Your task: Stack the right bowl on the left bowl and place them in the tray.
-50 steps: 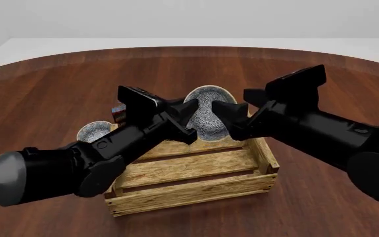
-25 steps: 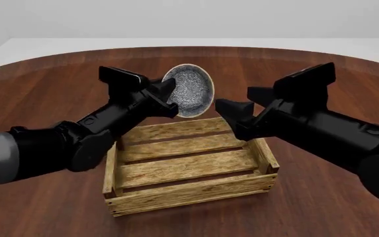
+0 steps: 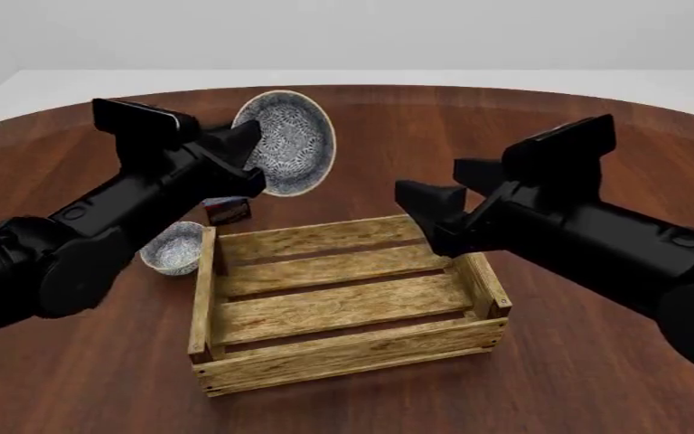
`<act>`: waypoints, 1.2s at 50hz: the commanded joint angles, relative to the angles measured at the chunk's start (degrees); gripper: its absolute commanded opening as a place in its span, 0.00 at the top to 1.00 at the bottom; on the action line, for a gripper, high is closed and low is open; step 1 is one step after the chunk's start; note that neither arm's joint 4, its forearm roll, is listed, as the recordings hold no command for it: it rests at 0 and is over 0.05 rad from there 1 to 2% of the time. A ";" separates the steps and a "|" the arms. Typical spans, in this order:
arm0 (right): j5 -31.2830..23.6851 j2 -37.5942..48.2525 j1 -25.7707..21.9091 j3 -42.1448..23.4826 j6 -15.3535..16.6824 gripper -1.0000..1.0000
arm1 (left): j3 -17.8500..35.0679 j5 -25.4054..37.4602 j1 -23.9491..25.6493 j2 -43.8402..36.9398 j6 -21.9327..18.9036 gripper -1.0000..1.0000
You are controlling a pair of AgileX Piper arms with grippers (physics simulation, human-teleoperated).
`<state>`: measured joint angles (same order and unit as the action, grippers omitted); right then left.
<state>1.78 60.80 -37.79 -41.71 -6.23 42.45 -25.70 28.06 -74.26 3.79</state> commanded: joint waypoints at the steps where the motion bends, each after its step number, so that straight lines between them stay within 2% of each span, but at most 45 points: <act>1: 0.10 0.38 0.00 -0.01 -0.17 0.00 | -2.23 3.68 -2.66 6.88 -1.22 1.00; 4: 0.31 0.85 0.02 -0.05 -0.09 0.00 | -2.45 5.05 -4.31 8.36 -1.84 1.00; 10: 0.77 1.73 -0.19 -0.05 0.31 0.00 | -3.52 7.96 -3.15 12.91 -2.68 1.00; 12: 1.06 2.27 -0.25 -0.01 0.19 0.00 | -3.45 9.49 -4.60 14.43 -3.02 1.00; 17: 1.06 2.59 -0.22 -0.12 0.13 0.00 | -3.61 13.07 -3.81 17.72 -2.41 1.00; 20: 1.64 3.32 -0.42 -0.03 0.15 0.00 | -3.65 15.50 -5.21 21.00 -3.78 1.00; 21: 1.67 3.35 -0.42 -0.03 0.13 0.00 | -3.96 15.51 -5.64 22.24 -3.69 1.00; 23: 1.58 3.31 -0.39 -0.03 0.18 0.00 | -3.75 17.71 -5.42 24.75 -0.30 1.00; 26: 1.18 2.58 -0.25 0.08 0.17 0.00 | -3.03 21.06 -6.00 26.46 -1.23 1.00; 28: 1.08 2.35 -0.25 0.09 0.13 0.00 | -2.42 22.77 -7.31 26.52 -3.50 1.00; 31: 1.29 2.48 -0.35 0.22 0.18 0.00 | -1.64 25.48 -7.47 26.48 -3.95 1.00; 34: 1.47 2.71 -0.52 0.31 0.23 0.00 | -0.79 28.04 -9.94 27.20 -5.65 1.00; 39: 1.28 2.46 -0.73 0.37 0.25 0.00 | 0.88 31.31 -10.20 27.89 -5.76 1.00; 41: 1.24 2.40 -0.74 0.39 0.30 0.00 | 2.02 32.90 -9.95 27.39 -4.49 1.00; 43: 1.20 2.33 -0.70 0.41 0.28 0.00 | 2.60 33.71 -10.66 27.47 -5.84 1.00; 47: 1.11 2.07 -0.66 0.47 0.27 0.00 | 3.58 35.65 -11.58 27.41 -6.19 1.00; 50: 1.05 1.96 -0.74 0.45 0.25 0.00 | 3.85 36.71 -11.19 27.48 -4.92 1.00; 54: 1.07 1.96 -0.75 0.47 0.40 0.00 | 3.56 36.84 -13.10 27.54 -6.52 1.00; 60: 0.86 1.47 -0.86 0.59 0.35 0.00 | 4.60 38.33 -14.66 24.13 -3.51 1.00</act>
<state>2.81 62.72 -38.54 -41.25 -5.93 45.43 9.74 15.59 -48.08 -1.14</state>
